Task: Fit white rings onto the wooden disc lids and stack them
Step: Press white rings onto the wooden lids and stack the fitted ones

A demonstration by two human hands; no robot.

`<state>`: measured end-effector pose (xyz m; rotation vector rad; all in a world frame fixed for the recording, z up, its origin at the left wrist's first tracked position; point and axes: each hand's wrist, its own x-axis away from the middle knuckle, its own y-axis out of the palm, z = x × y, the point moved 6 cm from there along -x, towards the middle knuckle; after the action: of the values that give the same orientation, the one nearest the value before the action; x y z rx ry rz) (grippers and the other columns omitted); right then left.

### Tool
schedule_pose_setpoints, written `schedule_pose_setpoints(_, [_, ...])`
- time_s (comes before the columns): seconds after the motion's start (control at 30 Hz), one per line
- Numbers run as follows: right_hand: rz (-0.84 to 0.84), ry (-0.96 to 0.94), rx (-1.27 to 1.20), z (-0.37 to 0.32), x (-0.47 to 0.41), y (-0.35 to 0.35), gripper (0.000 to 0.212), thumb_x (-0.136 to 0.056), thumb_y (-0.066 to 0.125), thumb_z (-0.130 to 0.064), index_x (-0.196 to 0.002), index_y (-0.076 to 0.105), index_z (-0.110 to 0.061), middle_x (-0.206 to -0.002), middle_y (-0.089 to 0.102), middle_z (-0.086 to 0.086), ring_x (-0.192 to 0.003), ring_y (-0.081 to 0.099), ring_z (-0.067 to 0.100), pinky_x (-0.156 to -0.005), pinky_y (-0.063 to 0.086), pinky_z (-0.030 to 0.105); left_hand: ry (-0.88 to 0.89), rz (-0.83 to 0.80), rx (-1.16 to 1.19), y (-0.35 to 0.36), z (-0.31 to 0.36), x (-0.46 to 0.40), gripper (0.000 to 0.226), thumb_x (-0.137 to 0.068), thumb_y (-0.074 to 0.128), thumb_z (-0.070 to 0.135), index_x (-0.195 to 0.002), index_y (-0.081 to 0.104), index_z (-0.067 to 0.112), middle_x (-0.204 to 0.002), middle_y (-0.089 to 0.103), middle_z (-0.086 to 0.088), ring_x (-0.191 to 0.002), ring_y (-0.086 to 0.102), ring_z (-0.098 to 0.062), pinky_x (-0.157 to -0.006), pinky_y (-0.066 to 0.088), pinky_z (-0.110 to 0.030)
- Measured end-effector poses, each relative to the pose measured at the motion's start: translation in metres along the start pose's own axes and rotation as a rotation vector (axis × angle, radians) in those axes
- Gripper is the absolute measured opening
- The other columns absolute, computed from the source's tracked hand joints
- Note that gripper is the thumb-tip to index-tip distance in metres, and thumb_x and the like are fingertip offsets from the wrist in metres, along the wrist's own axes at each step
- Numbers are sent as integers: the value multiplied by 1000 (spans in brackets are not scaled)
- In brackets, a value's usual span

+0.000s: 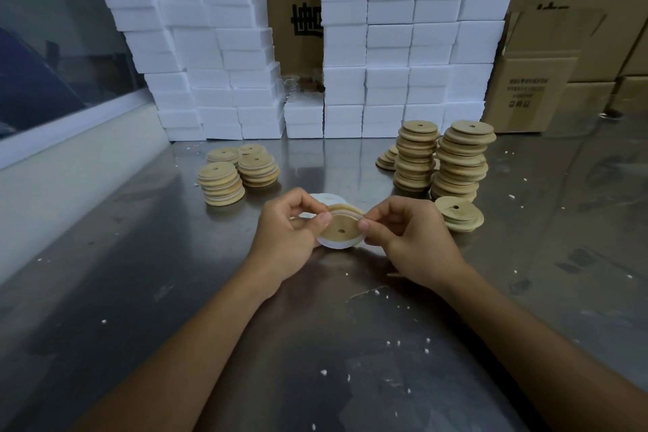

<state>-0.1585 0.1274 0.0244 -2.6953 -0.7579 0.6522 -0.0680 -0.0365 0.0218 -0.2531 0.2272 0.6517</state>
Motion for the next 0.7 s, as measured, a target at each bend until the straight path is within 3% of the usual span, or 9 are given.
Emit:
schedule_pose_setpoints(0.17, [-11,39,-67,1,-1,-1,6,-82,79,-9,-80,74,-12,-74,76,4,-69,75,16,-70,62,31,-60,7,55,0,-3,0,29,-86,70,3,-67,66,24,-95,70,-12,-93,69,-33,-83,56,-58])
schedule_pose_setpoints(0.27, [-18,28,-85,0,1,-1,7,-79,81,-11,-83,76,-7,-74,77,4,-71,75,19,-72,63,32,-100,-7,118,0,-5,1,32,-87,68,0,-65,66,24,-97,70,-14,-89,71,-32,-79,57,-59])
schedule_pose_setpoints(0.43, [-52,112,-192,6,2,1,9,-79,80,-7,-83,73,-3,-79,76,14,-71,71,23,-74,62,36,-149,-28,150,1,-5,2,30,-87,67,-1,-67,64,21,-104,66,-22,-98,68,-40,-83,56,-59])
schedule_pose_setpoints(0.57, [-83,121,-204,4,2,-1,8,-76,81,-2,-80,74,-4,-77,77,10,-68,74,18,-65,60,23,-165,-28,165,3,-4,4,23,-88,66,-2,-72,62,14,-102,68,-22,-97,68,-41,-84,55,-60])
schedule_pose_setpoints(0.7, [-40,84,-107,3,1,-3,13,-74,83,-1,-75,75,-12,-76,77,6,-73,75,23,-73,62,29,-194,-34,188,4,-3,5,20,-89,63,-4,-74,60,9,-101,66,-21,-92,68,-36,-88,54,-59])
